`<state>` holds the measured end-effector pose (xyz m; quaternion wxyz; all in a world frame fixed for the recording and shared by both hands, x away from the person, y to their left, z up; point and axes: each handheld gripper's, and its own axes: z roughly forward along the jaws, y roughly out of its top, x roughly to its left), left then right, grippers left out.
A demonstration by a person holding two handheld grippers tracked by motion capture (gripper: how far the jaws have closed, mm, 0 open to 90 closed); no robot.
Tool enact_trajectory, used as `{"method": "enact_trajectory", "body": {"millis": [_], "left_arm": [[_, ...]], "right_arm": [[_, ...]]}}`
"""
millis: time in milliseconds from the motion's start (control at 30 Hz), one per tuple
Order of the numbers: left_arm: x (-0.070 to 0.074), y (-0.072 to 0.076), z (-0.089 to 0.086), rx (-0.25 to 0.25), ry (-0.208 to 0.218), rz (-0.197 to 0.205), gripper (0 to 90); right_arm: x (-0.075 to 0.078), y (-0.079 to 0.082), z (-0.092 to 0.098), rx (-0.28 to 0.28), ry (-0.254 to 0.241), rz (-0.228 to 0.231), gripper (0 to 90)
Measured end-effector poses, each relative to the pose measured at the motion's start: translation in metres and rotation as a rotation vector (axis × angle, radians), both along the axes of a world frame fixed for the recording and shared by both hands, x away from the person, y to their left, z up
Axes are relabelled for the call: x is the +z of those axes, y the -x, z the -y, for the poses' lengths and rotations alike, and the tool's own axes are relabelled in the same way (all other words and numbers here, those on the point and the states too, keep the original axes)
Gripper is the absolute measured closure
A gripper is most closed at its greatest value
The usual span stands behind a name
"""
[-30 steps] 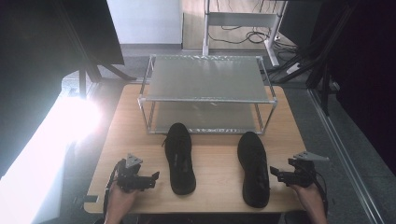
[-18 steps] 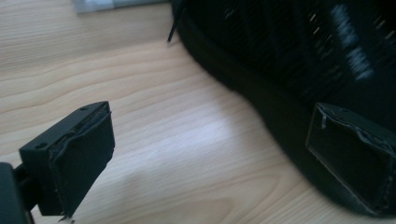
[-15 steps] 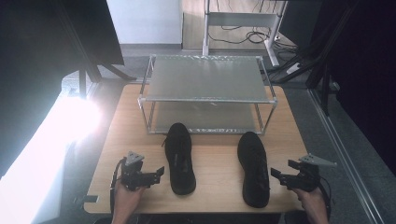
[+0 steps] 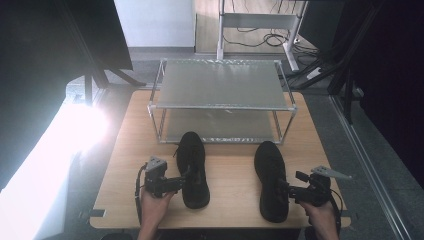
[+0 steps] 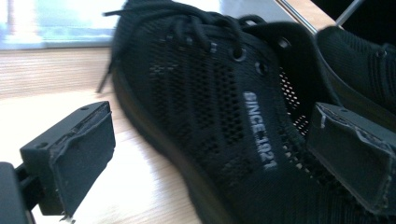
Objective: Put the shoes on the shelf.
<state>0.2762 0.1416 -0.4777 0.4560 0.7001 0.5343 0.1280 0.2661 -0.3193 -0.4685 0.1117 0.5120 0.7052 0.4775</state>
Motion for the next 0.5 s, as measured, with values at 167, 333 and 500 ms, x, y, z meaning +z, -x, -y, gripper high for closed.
{"method": "enact_trajectory", "body": {"millis": [167, 333, 500], "left_arm": [[-0.004, -0.010, 0.011, -0.018, -0.031, -0.016, 1.0], [-0.011, -0.020, 0.014, -0.002, -0.034, -0.042, 1.4], [-0.018, -0.030, 0.018, 0.012, -0.051, -0.074, 3.4]], "right_arm": [[-0.008, -0.007, -0.008, 0.011, 0.036, 0.002, 7.7], [-0.016, -0.015, -0.013, 0.001, 0.055, -0.008, 7.4], [-0.023, -0.023, -0.021, 0.003, 0.094, -0.021, 14.1]]}}
